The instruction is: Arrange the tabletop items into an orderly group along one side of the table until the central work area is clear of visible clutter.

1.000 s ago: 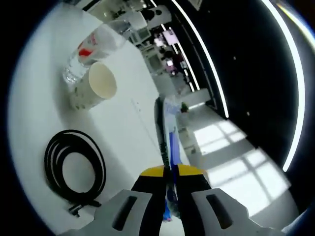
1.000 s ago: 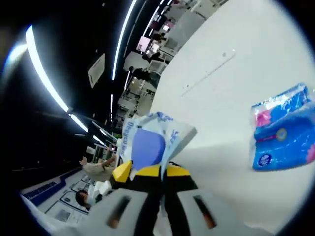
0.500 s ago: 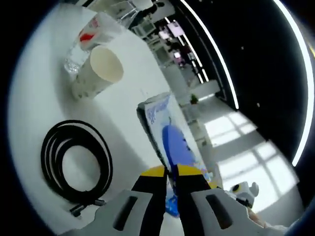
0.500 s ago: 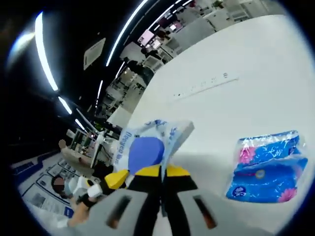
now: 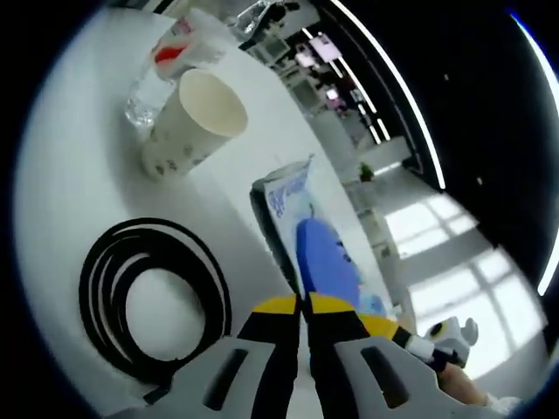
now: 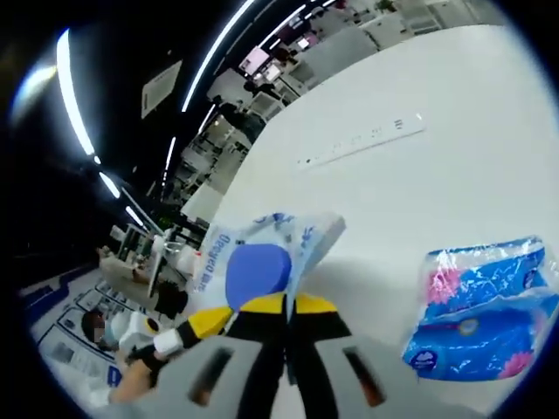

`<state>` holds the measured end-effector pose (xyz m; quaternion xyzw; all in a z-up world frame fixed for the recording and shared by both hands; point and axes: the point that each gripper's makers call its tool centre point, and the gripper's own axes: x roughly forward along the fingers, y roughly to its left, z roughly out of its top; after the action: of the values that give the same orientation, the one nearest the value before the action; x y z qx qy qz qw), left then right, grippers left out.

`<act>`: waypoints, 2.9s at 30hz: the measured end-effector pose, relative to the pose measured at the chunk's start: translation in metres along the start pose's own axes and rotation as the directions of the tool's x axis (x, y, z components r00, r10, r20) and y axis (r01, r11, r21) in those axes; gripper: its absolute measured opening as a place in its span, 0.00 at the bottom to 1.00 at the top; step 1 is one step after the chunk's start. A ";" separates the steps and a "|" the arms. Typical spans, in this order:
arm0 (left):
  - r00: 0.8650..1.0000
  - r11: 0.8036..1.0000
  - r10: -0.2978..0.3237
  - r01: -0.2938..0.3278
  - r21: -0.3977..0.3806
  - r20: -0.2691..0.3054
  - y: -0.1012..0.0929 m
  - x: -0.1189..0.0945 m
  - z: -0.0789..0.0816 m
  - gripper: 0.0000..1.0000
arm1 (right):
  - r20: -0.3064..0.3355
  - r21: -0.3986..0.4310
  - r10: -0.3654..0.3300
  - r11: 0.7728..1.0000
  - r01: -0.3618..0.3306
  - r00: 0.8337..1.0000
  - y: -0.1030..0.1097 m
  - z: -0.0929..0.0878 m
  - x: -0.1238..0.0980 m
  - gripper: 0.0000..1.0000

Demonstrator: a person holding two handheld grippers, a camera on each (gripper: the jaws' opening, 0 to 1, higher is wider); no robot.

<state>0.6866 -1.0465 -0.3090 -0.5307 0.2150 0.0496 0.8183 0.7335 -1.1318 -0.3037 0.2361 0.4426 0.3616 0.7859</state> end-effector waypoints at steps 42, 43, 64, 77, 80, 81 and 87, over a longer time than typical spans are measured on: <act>0.969 0.968 0.248 -0.248 0.046 0.016 0.052 0.015 -0.009 0.00 | -0.042 -0.166 -0.104 0.982 0.096 0.994 -0.026 -0.017 0.028 0.13; 0.969 0.967 0.248 -0.249 0.048 0.015 0.052 0.016 -0.009 0.00 | -0.035 -0.164 -0.107 0.981 0.100 0.994 -0.025 -0.015 0.026 0.17; 0.968 0.966 0.252 -0.252 0.047 0.010 0.052 0.016 -0.010 0.00 | 0.113 -0.486 -0.223 0.837 0.250 0.968 -0.015 0.000 -0.023 0.15; 0.976 0.973 0.216 -0.217 0.085 0.020 0.044 0.012 -0.006 0.04 | 0.031 -0.520 -0.064 0.851 0.071 0.997 0.023 -0.026 -0.005 0.17; 0.977 0.973 0.213 -0.215 0.088 0.023 0.042 0.010 -0.005 0.08 | 0.020 -0.504 -0.059 0.861 0.061 0.998 0.022 -0.030 -0.007 0.18; 0.977 0.973 0.213 -0.215 0.088 0.024 0.042 0.009 -0.005 0.10 | 0.021 -0.503 -0.059 0.862 0.061 0.998 0.021 -0.031 -0.008 0.18; 0.978 0.970 0.201 -0.207 0.125 0.060 0.032 0.001 -0.001 0.26 | 0.027 -0.502 -0.043 0.863 0.051 0.999 0.023 -0.032 -0.016 0.21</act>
<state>0.6771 -1.0338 -0.3371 -0.4499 0.2521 0.1318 0.8466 0.6918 -1.1284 -0.2957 0.0151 0.3332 0.4433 0.8320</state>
